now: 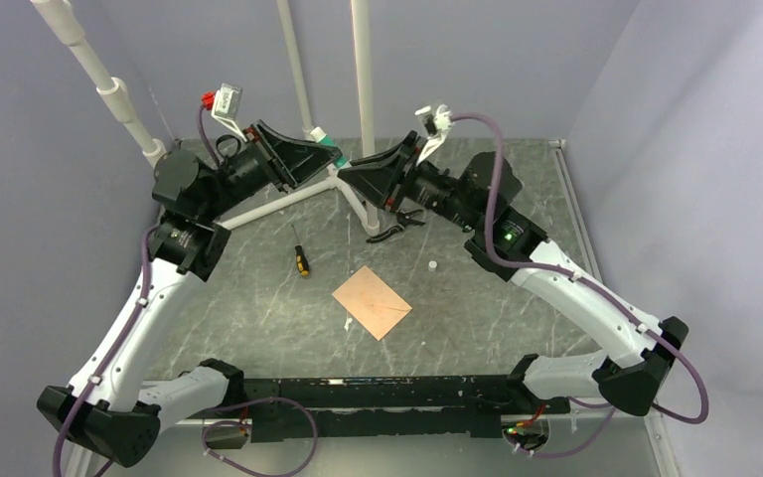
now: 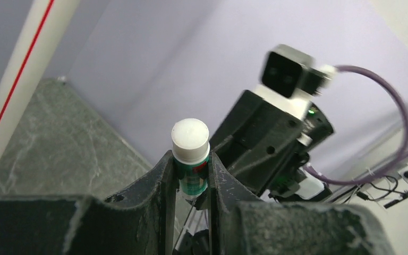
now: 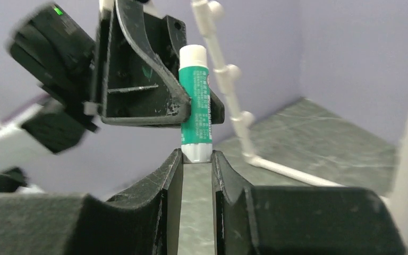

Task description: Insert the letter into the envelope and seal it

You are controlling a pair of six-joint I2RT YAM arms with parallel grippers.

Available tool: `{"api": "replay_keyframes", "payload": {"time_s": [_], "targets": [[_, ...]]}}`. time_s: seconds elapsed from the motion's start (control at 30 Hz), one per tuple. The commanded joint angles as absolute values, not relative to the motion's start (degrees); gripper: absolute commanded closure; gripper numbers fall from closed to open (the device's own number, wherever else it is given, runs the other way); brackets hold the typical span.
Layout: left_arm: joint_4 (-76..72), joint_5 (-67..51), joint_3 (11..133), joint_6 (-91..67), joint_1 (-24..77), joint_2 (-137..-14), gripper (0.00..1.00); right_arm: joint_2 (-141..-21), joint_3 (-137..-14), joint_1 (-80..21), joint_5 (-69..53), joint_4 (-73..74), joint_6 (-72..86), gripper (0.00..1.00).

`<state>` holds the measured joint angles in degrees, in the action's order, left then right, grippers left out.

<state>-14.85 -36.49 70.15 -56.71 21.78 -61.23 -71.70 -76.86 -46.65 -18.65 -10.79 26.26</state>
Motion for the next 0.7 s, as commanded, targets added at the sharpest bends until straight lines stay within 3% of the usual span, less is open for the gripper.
{"api": "replay_keyframes", "payload": {"time_s": [0.0, 0.13, 0.3, 0.33, 0.37, 0.4, 0.47, 0.53, 0.67], "targets": [[2.3, -30.9, 74.6, -52.5, 22.1, -62.5, 0.98, -71.8, -82.1, -50.6, -3.4, 2.6, -3.6, 1.0], [14.3, -27.0, 79.5, -50.4, 22.1, -65.7, 0.97, -74.3, -83.4, -53.3, 7.5, 6.7, -18.0, 1.0], [17.8, -26.3, 82.0, -46.8, 22.1, -67.9, 0.97, -76.2, -84.8, -54.1, 11.8, 8.4, -21.6, 1.0], [17.8, -26.7, 82.4, -45.4, 22.1, -68.1, 0.98, -75.7, -84.5, -54.1, 11.3, 8.2, -19.7, 0.95], [17.1, -27.4, 82.5, -43.5, 22.1, -68.1, 0.97, -75.0, -84.0, -54.0, 9.8, 8.0, -17.8, 0.82], [15.2, -28.5, 82.3, -41.6, 22.0, -67.7, 0.97, -73.9, -83.5, -53.6, 7.4, 8.0, -15.6, 0.57], [10.7, -31.6, 80.8, -36.6, 22.1, -66.5, 0.98, -71.8, -83.3, -51.7, 0.3, 9.1, -9.4, 0.38], [6.3, -38.1, 79.1, -30.8, 22.1, -64.9, 0.98, -69.5, -82.5, -49.2, -7.6, 9.0, -2.0, 0.32], [1.5, -47.6, 76.5, -22.4, 22.0, -62.1, 0.98, -63.5, -74.8, -45.6, -19.8, 1.1, 9.7, 0.31]]}}
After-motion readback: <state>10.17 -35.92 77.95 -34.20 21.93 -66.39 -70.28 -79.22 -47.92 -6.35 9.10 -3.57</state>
